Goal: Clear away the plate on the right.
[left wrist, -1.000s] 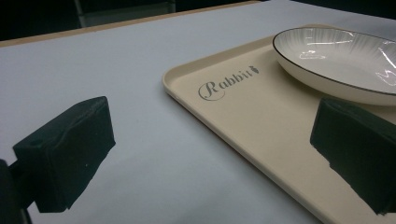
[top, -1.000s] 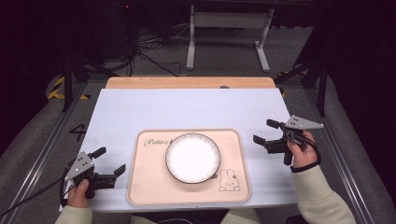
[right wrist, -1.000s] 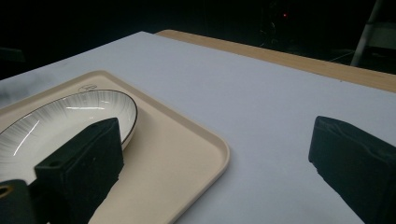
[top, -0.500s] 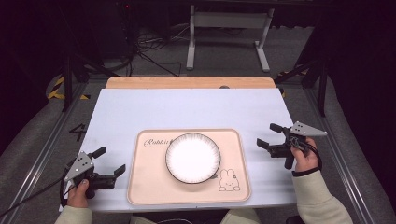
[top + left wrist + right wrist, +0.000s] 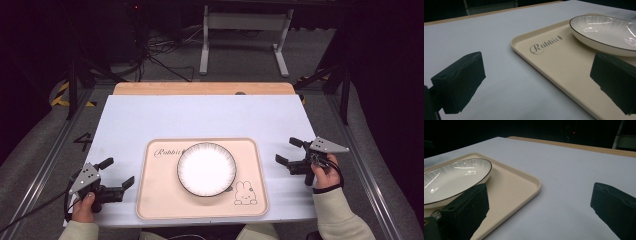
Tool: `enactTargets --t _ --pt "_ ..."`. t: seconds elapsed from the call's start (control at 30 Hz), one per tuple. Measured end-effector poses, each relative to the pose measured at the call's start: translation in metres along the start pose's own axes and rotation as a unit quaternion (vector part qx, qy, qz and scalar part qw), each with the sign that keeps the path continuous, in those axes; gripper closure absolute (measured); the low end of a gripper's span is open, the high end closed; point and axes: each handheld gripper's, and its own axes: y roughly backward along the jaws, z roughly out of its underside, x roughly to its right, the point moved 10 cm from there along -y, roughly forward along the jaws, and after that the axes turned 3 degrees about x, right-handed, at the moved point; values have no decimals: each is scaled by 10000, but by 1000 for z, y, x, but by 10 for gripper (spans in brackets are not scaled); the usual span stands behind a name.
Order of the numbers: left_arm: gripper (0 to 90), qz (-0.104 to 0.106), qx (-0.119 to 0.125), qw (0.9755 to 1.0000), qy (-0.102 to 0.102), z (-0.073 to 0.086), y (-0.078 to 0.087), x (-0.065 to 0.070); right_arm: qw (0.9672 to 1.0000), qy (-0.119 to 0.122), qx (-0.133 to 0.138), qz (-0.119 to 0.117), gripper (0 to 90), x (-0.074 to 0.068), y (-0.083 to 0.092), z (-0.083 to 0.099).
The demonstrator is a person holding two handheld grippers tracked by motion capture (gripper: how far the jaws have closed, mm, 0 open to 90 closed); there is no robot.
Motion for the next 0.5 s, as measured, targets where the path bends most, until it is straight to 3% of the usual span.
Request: enactTargets --t 0.5 --pt "3 3 0 10000 -5 0 0 0 10000 -40 -11 -19 18 -5 2 12"
